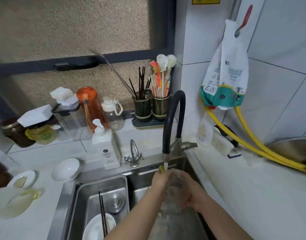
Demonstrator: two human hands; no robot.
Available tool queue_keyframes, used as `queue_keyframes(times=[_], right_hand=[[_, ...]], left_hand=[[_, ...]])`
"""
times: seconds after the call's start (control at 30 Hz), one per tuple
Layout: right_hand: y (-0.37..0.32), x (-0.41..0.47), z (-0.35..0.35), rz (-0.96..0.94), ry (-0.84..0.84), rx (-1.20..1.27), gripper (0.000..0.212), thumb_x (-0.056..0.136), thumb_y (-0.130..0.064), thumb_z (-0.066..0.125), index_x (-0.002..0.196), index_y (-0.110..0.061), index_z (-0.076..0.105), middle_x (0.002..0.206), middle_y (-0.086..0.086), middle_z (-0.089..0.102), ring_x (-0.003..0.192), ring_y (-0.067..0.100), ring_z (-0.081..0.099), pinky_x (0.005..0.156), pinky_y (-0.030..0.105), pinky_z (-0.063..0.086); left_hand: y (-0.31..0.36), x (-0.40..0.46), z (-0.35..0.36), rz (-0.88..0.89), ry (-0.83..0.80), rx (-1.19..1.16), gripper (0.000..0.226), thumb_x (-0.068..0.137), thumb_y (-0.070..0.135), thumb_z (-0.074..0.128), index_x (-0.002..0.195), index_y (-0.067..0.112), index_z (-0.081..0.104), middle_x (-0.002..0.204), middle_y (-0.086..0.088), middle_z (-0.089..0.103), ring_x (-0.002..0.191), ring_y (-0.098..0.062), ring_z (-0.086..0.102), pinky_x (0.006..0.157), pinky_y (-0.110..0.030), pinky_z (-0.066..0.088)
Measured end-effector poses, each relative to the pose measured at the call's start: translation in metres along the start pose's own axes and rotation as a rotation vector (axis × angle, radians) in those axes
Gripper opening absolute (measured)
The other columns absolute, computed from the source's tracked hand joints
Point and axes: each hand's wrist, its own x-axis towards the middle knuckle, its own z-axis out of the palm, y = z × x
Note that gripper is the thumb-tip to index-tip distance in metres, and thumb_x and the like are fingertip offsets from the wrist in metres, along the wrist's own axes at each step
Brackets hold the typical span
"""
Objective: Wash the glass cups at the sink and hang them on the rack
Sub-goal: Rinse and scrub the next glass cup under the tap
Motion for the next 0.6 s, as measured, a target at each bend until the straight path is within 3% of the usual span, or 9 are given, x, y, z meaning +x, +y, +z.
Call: queue_keyframes(times=[0.07, 0.2, 0.3, 0.4, 0.43, 0.53, 0.6], right_hand=[[0.000, -0.002, 0.000, 0.018, -0.031, 0.058, 0.045, 0.085, -0.055, 0.056, 0.103, -0.015, 0.068, 0.107, 0.016, 0.067, 0.102, 0.034, 0.063, 0.090, 0.049, 0.053], [-0.002, 0.004, 0.005, 0.088, -0.127, 0.100, 0.058, 0.081, -0.062, 0.059, 0.113, -0.014, 0.062, 0.115, 0.020, 0.064, 0.104, 0.038, 0.064, 0.084, 0.053, 0.055], [-0.004, 0.016, 0.017, 0.103, -0.111, 0.037, 0.078, 0.067, -0.064, 0.072, 0.121, -0.009, 0.057, 0.118, 0.021, 0.062, 0.100, 0.039, 0.065, 0.074, 0.051, 0.058], [-0.003, 0.034, 0.024, -0.023, -0.110, -0.021, 0.096, 0.054, -0.063, 0.082, 0.130, -0.013, 0.051, 0.121, 0.017, 0.059, 0.102, 0.037, 0.064, 0.077, 0.050, 0.057], [-0.003, 0.034, 0.024, -0.049, -0.121, -0.027, 0.099, 0.051, -0.062, 0.084, 0.130, -0.017, 0.047, 0.122, 0.014, 0.057, 0.103, 0.035, 0.064, 0.078, 0.050, 0.057], [-0.002, 0.028, 0.031, -0.135, -0.150, -0.076, 0.081, 0.060, -0.050, 0.083, 0.121, -0.032, 0.033, 0.122, 0.010, 0.053, 0.105, 0.029, 0.061, 0.082, 0.046, 0.057], [0.000, 0.028, 0.036, -0.210, -0.155, -0.134, 0.086, 0.059, -0.047, 0.085, 0.127, -0.023, 0.038, 0.124, 0.010, 0.055, 0.108, 0.026, 0.061, 0.088, 0.047, 0.055]], left_hand=[[0.001, 0.004, 0.000, 0.065, -0.023, 0.050, 0.021, 0.086, 0.029, 0.067, 0.098, 0.012, 0.064, 0.083, -0.004, 0.066, 0.070, -0.018, 0.061, 0.062, -0.027, 0.048], [0.009, -0.001, -0.007, 0.048, 0.032, 0.036, 0.041, 0.086, 0.042, 0.065, 0.110, 0.009, 0.062, 0.103, -0.011, 0.067, 0.096, -0.028, 0.063, 0.088, -0.036, 0.050], [0.014, -0.006, -0.023, 0.058, 0.070, 0.057, 0.044, 0.089, 0.048, 0.058, 0.112, 0.010, 0.060, 0.112, -0.013, 0.065, 0.102, -0.029, 0.062, 0.088, -0.035, 0.048], [0.006, -0.001, -0.039, 0.094, 0.116, 0.073, 0.059, 0.078, 0.059, 0.061, 0.112, 0.010, 0.064, 0.111, -0.011, 0.068, 0.099, -0.027, 0.063, 0.095, -0.038, 0.049], [0.002, 0.001, -0.042, 0.095, 0.112, 0.047, 0.055, 0.079, 0.057, 0.063, 0.111, 0.012, 0.065, 0.108, -0.011, 0.069, 0.093, -0.024, 0.063, 0.091, -0.034, 0.050], [-0.001, 0.000, -0.054, 0.061, 0.085, -0.077, 0.029, 0.086, 0.039, 0.066, 0.101, 0.014, 0.066, 0.091, -0.006, 0.069, 0.070, -0.018, 0.061, 0.061, -0.025, 0.047], [-0.002, -0.002, -0.061, 0.022, 0.060, -0.105, 0.027, 0.084, 0.038, 0.070, 0.096, 0.014, 0.065, 0.084, -0.003, 0.067, 0.068, -0.017, 0.061, 0.054, -0.025, 0.046]])
